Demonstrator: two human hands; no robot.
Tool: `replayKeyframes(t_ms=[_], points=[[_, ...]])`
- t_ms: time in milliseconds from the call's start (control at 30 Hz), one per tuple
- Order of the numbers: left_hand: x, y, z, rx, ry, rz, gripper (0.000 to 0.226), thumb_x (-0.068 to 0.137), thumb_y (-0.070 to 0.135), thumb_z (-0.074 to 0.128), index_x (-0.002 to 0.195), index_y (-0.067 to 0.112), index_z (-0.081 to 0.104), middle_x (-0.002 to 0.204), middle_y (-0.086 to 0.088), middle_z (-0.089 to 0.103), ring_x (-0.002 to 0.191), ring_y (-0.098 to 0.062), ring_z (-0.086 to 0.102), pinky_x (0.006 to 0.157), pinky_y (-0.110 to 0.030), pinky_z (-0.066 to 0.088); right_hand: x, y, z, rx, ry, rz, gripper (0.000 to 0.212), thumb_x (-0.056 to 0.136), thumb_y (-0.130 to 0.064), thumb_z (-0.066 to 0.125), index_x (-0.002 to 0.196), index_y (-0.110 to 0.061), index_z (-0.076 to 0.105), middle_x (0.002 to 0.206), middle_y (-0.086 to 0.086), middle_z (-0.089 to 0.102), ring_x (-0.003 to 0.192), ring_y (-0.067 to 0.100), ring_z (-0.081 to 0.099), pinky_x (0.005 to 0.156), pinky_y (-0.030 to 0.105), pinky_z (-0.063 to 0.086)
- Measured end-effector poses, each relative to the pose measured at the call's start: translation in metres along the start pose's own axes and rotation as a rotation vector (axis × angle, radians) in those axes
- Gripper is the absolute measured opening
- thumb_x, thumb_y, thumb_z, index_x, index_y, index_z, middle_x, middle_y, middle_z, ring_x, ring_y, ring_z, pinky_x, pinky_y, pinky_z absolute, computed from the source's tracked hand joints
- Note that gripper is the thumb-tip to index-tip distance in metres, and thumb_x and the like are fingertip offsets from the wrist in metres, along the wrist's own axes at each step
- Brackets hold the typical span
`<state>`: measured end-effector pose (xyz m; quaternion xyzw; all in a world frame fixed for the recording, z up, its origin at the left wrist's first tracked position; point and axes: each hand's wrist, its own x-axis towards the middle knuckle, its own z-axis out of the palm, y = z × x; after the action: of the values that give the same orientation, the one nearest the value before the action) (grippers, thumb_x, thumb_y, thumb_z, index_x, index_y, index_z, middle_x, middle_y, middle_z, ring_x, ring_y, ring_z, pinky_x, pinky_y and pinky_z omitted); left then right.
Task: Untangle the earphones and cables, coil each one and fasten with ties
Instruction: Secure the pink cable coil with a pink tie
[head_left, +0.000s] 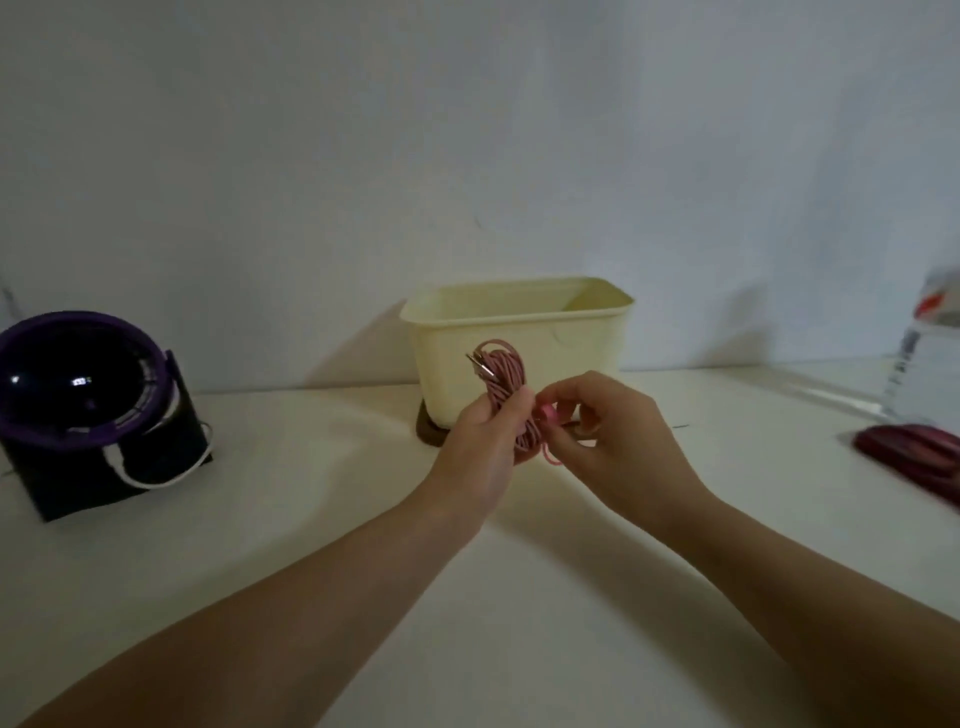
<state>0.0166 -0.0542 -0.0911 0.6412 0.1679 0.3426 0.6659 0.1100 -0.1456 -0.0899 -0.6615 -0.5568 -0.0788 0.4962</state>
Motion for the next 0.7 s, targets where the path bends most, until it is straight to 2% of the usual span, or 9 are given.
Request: replayKeyframes(t_ms=[100, 167, 267, 400, 533, 700], points=[[0.006, -0.012, 0.015, -0.064, 0.013, -0.007, 0.024, 0.100, 0.018, 0.042, 0.101, 0.006, 0.063, 0.097, -0.013, 0.070, 0.088, -0.018, 0.068, 0.072, -0.026, 0.054, -0.003, 0.017, -0.002, 0.006, 0.032, 0.029, 0.015, 0.083, -0.007, 0.067, 0.096, -0.014, 0.070, 0.083, -0.001, 0.065, 0.073, 0.008, 0.062, 0.070, 0.015, 0.051], [0.008, -0.022, 0.018, -0.114, 0.037, -0.016, 0.023, 0.099, 0.017, 0.043, 0.101, 0.006, 0.063, 0.094, -0.011, 0.070, 0.086, -0.016, 0.068, 0.071, -0.028, 0.054, -0.004, 0.025, 0.000, 0.036, 0.039, 0.061, 0.013, 0.084, -0.010, 0.068, 0.096, -0.015, 0.071, 0.084, -0.003, 0.065, 0.071, 0.004, 0.061, 0.068, 0.013, 0.048], [0.009, -0.031, 0.015, -0.147, 0.053, -0.025, 0.022, 0.098, 0.017, 0.045, 0.097, 0.008, 0.064, 0.096, -0.013, 0.070, 0.087, -0.018, 0.067, 0.073, -0.033, 0.053, -0.006, 0.031, 0.007, 0.076, 0.035, 0.109, 0.013, 0.083, -0.011, 0.069, 0.094, -0.017, 0.072, 0.085, -0.005, 0.068, 0.071, 0.000, 0.058, 0.064, 0.011, 0.046], [0.007, -0.035, 0.010, -0.129, 0.099, -0.007, 0.023, 0.098, 0.018, 0.045, 0.103, 0.007, 0.064, 0.099, -0.013, 0.070, 0.092, -0.021, 0.068, 0.078, -0.037, 0.054, -0.006, 0.030, 0.011, 0.094, 0.009, 0.133, 0.014, 0.082, -0.012, 0.071, 0.094, -0.016, 0.073, 0.080, -0.012, 0.067, 0.067, 0.008, 0.060, 0.062, 0.014, 0.048], [0.002, -0.037, 0.013, -0.062, 0.107, 0.035, 0.023, 0.099, 0.017, 0.043, 0.104, 0.007, 0.063, 0.103, -0.015, 0.069, 0.097, -0.023, 0.068, 0.085, -0.041, 0.054, -0.008, 0.030, 0.011, 0.134, 0.016, 0.160, 0.011, 0.080, -0.011, 0.073, 0.090, -0.016, 0.073, 0.072, -0.015, 0.066, 0.062, 0.010, 0.062, 0.058, 0.011, 0.045], [-0.004, -0.036, 0.016, -0.009, 0.104, 0.108, 0.020, 0.099, 0.017, 0.043, 0.101, 0.011, 0.062, 0.099, -0.008, 0.070, 0.093, -0.014, 0.069, 0.086, -0.035, 0.054, -0.009, 0.028, 0.012, 0.164, 0.062, 0.179, 0.007, 0.079, -0.013, 0.075, 0.085, -0.017, 0.071, 0.070, -0.011, 0.070, 0.062, 0.011, 0.064, 0.064, 0.023, 0.053]])
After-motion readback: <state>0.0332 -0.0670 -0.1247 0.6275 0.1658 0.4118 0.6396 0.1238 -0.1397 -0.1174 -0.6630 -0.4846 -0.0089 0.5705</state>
